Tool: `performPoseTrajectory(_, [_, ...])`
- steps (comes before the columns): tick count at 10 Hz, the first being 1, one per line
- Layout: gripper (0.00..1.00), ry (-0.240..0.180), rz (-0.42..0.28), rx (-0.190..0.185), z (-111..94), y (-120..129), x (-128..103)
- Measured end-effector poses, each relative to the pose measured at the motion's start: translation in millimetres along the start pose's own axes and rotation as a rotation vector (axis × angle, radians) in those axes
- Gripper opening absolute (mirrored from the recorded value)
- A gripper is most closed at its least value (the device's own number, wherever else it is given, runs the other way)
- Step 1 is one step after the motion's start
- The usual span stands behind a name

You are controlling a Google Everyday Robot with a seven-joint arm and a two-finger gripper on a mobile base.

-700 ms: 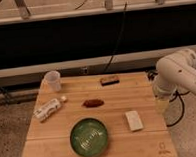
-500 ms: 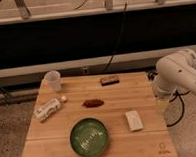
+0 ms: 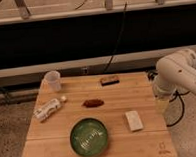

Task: Drag the pepper across the table

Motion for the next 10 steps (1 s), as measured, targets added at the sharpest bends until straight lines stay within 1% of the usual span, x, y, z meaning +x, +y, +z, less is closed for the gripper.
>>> performPoseTrajectory(8, [0.80,0.002,-0.002,0.000,0,0,0])
performPoseTrajectory(9, [0.80,0.013,-0.022,0.008,2,-4,-5])
performPoseTrajectory(10, [0.80,0.018,-0.048,0.016,4,-10,-17])
